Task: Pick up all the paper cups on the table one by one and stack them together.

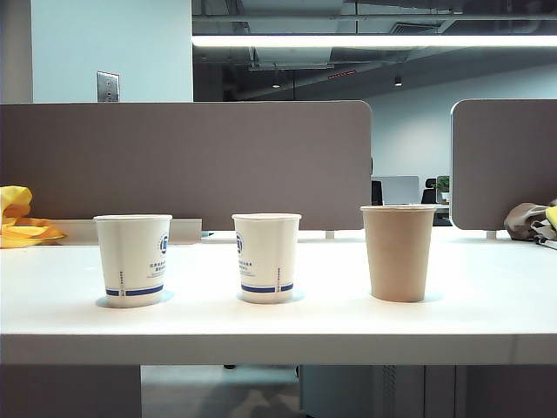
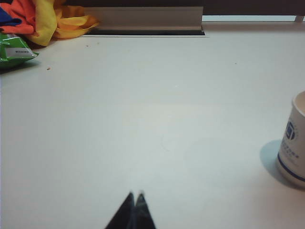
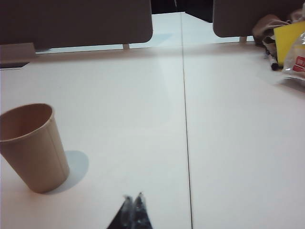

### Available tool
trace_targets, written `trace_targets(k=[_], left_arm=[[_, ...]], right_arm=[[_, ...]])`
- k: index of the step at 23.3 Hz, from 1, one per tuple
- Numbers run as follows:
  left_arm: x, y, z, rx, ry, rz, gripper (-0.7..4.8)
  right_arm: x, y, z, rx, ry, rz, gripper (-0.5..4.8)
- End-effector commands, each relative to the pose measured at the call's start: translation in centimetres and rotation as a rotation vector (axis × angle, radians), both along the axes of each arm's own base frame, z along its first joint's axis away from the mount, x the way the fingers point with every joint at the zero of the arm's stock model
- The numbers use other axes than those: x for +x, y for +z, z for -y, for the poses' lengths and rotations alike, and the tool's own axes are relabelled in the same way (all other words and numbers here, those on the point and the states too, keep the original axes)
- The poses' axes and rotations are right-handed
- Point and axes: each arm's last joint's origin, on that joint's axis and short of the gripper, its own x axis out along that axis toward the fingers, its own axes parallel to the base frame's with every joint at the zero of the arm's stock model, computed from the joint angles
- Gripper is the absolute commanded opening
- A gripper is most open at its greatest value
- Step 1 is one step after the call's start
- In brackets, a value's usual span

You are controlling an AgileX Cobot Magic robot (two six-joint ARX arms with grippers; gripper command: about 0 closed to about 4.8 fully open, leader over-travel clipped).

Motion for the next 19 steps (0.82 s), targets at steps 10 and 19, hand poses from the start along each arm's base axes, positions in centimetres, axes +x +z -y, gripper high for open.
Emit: trace_targets(k=[10, 19], left_arm=[[-0.9, 6.3, 0.6, -0.205, -0.209, 0.376, -0.05], [-4.7, 14.2, 0.9, -0.340, -0.335, 0.566, -0.06]], right_arm=[[-0.1, 2.3, -0.2, 0.485, 0.095, 0.168, -0.06], [-3.6, 10.8, -1.0, 0.538, 0.445, 0.284, -0.06]])
